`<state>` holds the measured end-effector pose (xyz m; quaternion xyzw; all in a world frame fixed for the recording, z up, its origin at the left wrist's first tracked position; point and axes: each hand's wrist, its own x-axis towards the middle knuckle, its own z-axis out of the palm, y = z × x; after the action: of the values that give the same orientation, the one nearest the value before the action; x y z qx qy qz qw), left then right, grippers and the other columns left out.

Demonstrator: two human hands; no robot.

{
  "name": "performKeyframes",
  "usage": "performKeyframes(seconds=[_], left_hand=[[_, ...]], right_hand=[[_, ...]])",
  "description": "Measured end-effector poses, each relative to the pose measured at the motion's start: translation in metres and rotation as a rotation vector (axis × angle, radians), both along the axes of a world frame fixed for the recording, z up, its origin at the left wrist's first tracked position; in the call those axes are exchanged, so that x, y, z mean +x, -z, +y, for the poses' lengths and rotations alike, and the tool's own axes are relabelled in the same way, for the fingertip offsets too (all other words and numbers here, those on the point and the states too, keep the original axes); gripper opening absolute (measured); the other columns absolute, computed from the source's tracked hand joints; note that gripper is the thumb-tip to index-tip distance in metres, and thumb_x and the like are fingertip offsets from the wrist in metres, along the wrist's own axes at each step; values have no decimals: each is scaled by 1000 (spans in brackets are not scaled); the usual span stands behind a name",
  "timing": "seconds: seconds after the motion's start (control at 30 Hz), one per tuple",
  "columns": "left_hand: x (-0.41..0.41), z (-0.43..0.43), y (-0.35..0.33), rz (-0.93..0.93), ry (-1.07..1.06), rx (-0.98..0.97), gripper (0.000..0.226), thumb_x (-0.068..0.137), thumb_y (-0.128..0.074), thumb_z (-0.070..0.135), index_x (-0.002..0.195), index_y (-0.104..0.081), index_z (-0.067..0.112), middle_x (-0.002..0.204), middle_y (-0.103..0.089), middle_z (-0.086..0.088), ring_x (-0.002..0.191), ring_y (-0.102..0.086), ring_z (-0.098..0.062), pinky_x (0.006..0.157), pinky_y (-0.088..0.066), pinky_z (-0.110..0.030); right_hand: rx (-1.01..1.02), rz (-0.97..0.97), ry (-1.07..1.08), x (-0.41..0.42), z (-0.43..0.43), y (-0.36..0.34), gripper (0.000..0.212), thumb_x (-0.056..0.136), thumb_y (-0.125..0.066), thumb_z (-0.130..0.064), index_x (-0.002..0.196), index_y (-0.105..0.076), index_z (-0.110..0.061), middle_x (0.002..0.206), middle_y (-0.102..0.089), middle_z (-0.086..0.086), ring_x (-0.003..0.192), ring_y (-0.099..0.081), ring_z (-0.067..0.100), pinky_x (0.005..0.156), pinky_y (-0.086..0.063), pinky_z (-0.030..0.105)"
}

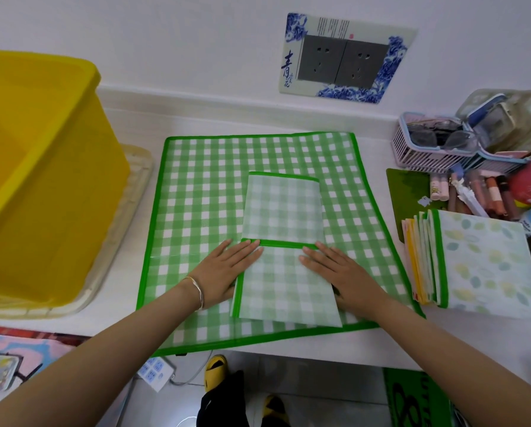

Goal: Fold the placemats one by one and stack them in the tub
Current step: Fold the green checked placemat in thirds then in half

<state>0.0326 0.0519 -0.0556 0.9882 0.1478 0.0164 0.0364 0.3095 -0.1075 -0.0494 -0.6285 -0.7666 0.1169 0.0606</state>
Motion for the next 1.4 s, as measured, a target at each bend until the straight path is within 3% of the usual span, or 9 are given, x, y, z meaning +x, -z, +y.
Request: performKeyframes(seconds=[0.2,0.3,0.57,0.6,0.7,0.87,1.07,1.23,1.4], left_hand=[[4,6,-4,-58,-44,-78,70,73,-32,12,143,-31,14,145,-41,-3,133,-38,-21,111,-14,-35],[6,15,1,-184,-100,-179,61,76,-52,7,136,-45,15,137,-51,0,126,-43,-20,109,-29,-35],[22,15,-6,-476,-479,-472,22,77,-72,19,99,-73,20,91,-67,-3,88,-55,-16,76,-42,-22],[25,15,-7,-476,-527,-485,10,77,-74,24,85,-73,18,80,-64,-1,80,-53,-13,69,-40,-21],[35,13,-9,-515,-665,-476,44,80,-71,35,54,-36,27,56,-39,8,63,-36,-2,55,-27,-17],[47,12,-10,-583,-840,-609,36,79,-71,38,62,-42,27,63,-42,8,65,-39,-10,57,-28,-15],[61,16,-21,-603,-966,-697,25,77,-73,35,85,-60,15,75,-57,4,72,-52,-14,68,-46,-27],[67,19,-29,-588,-1052,-754,35,73,-77,32,97,-58,14,80,-59,3,75,-57,-15,70,-49,-30],[68,24,-30,-471,-946,-573,62,78,-72,33,132,-45,19,126,-46,-5,115,-44,-22,92,-42,-33]], right_hand=[[141,95,85,5,8,0,50,92,-40,-25,142,-34,-20,145,-38,-7,136,-31,8,116,-15,27],[214,200,136,3,13,-1,43,89,-57,-16,131,-53,-20,135,-52,-4,127,-44,7,112,-29,30],[113,646,510,-4,26,-22,24,81,-71,-12,104,-72,-15,105,-71,1,95,-65,10,85,-51,22],[97,700,612,-7,28,-23,18,82,-71,-18,99,-72,-13,97,-71,1,87,-66,10,77,-53,21],[98,822,812,-14,35,-20,26,81,-70,-35,79,-67,-9,80,-68,5,71,-63,15,68,-54,29],[179,908,907,-19,46,-20,25,86,-65,-31,78,-66,-7,78,-69,8,75,-64,27,71,-55,38],[206,777,1060,-23,66,-22,22,85,-68,-29,97,-60,-12,81,-62,0,70,-56,12,61,-42,16],[191,719,1109,-22,72,-19,25,82,-70,-29,97,-56,-15,82,-56,0,71,-53,13,61,-40,20],[269,586,1082,-30,74,-24,29,83,-68,-26,106,-53,-17,103,-49,-1,89,-48,14,78,-44,28]])
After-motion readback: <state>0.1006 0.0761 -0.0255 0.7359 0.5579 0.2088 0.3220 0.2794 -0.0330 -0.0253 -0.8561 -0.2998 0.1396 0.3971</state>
